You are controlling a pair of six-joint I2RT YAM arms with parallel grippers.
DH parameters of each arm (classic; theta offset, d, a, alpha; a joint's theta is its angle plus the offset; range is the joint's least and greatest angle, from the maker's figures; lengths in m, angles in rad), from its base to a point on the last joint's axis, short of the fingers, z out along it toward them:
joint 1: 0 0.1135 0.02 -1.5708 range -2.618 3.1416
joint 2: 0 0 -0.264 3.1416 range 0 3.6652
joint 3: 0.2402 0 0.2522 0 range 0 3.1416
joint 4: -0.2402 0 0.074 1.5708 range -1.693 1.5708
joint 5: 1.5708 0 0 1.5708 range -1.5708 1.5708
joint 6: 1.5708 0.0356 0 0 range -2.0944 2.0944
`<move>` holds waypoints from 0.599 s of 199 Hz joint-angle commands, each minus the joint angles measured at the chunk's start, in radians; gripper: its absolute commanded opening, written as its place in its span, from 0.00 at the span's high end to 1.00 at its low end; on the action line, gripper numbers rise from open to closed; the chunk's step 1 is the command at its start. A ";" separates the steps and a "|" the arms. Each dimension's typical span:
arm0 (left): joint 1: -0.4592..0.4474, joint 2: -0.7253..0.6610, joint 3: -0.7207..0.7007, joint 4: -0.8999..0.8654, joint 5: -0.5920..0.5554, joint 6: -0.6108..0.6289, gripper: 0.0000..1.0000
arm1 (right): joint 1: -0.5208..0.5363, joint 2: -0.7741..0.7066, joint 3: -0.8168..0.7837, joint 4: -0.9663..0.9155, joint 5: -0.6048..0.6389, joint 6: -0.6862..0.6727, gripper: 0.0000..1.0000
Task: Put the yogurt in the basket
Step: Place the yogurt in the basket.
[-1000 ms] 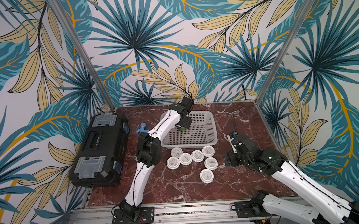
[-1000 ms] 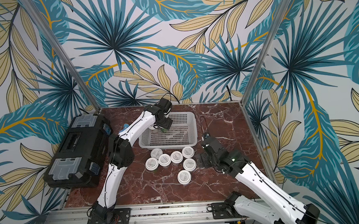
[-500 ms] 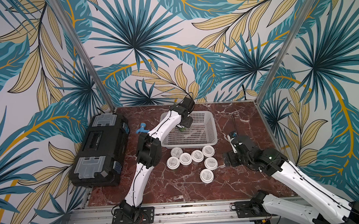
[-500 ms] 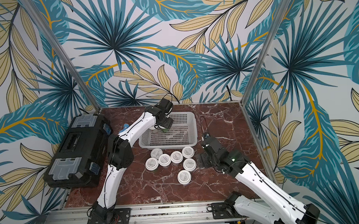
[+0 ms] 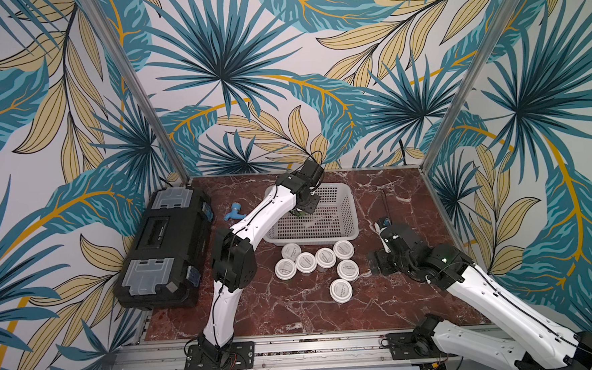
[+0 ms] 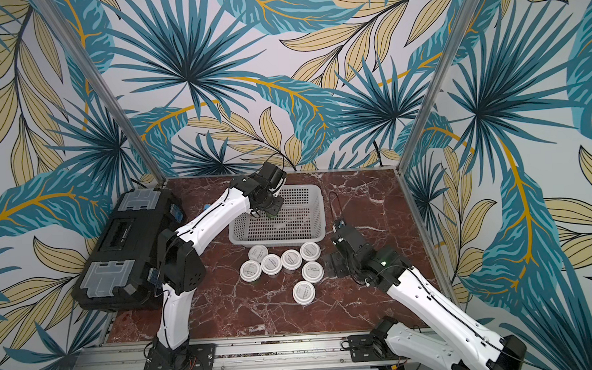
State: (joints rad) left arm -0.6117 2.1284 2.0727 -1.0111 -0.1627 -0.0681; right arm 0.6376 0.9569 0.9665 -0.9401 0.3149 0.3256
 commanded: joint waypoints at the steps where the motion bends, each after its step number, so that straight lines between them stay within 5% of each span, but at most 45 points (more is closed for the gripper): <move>1: 0.007 0.011 -0.028 0.000 0.092 -0.010 0.60 | 0.004 0.009 -0.012 0.001 0.012 0.009 0.01; 119: 0.035 0.116 0.004 0.000 0.086 -0.017 0.59 | 0.005 0.022 -0.011 0.001 0.007 0.007 0.00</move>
State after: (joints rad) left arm -0.5823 2.2181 2.0705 -1.0115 -0.0708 -0.0776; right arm 0.6376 0.9764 0.9665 -0.9401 0.3172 0.3260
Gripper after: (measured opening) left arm 0.408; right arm 0.994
